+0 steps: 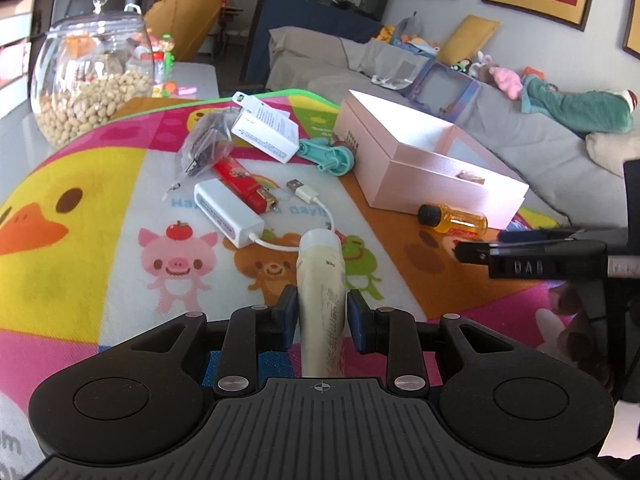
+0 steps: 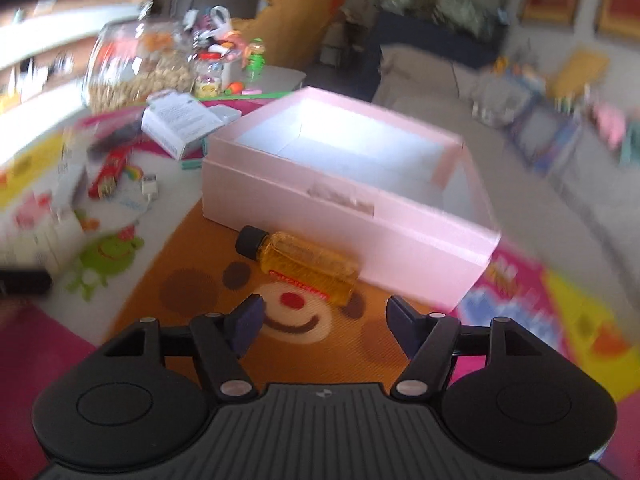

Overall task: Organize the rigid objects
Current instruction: 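Carry the tube and bottle into the pink box and open both tools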

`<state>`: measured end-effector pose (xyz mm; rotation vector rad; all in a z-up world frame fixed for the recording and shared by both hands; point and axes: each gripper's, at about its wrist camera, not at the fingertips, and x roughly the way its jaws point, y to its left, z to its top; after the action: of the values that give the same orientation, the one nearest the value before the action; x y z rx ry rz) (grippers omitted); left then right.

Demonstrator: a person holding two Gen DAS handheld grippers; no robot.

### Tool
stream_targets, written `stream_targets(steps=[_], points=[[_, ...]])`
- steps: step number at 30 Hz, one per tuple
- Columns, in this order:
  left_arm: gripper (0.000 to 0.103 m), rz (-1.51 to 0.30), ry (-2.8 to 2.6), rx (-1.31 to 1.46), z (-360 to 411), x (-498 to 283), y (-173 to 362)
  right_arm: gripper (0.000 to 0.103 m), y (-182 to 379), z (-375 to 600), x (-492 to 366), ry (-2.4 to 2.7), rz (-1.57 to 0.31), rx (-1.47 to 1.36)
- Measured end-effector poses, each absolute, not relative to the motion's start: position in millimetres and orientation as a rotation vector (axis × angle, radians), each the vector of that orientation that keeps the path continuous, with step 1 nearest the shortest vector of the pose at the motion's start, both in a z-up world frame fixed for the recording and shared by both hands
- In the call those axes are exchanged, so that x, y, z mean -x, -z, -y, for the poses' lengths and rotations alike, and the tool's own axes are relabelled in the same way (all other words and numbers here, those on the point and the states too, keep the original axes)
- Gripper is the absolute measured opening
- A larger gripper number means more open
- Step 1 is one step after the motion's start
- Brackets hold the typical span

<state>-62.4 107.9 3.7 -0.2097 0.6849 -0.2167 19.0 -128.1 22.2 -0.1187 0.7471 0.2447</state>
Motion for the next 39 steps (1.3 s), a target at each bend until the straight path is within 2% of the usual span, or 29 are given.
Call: stream_targets(steps=[1, 3, 8, 13, 17, 23, 31, 35, 39], points=[[0.03, -0.685, 0.214, 0.204, -107, 62, -4, 0.069, -21, 131, -24, -0.247, -0.771, 0.044], [0.03, -0.683, 0.205, 0.173, -102, 63, -5, 0.077, -20, 129, -33, -0.224, -0.776, -0.02], [0.029, -0.69, 0.18, 0.113, -92, 64, -8, 0.081, -14, 105, -58, -0.165, -0.788, 0.0], [0.029, -0.698, 0.162, 0.177, -97, 57, -10, 0.081, -18, 101, -55, -0.17, -0.773, 0.038], [0.028, -0.667, 0.218, 0.112, -86, 63, -17, 0.081, -28, 122, -26, -0.244, -0.746, 0.069], [0.028, -0.573, 0.337, 0.038, -56, 59, -53, 0.081, -47, 160, 22, -0.277, -0.67, 0.113], [0.029, -0.356, 0.464, -0.093, 8, -19, -151, 0.081, -77, 193, 51, -0.242, -0.514, 0.086], [0.031, -0.435, 0.497, 0.031, 21, -92, -154, 0.081, -75, 195, 54, -0.225, -0.501, 0.106], [0.031, -0.438, 0.448, 0.124, 0, -102, -139, 0.081, -70, 204, 54, -0.21, -0.507, 0.101]])
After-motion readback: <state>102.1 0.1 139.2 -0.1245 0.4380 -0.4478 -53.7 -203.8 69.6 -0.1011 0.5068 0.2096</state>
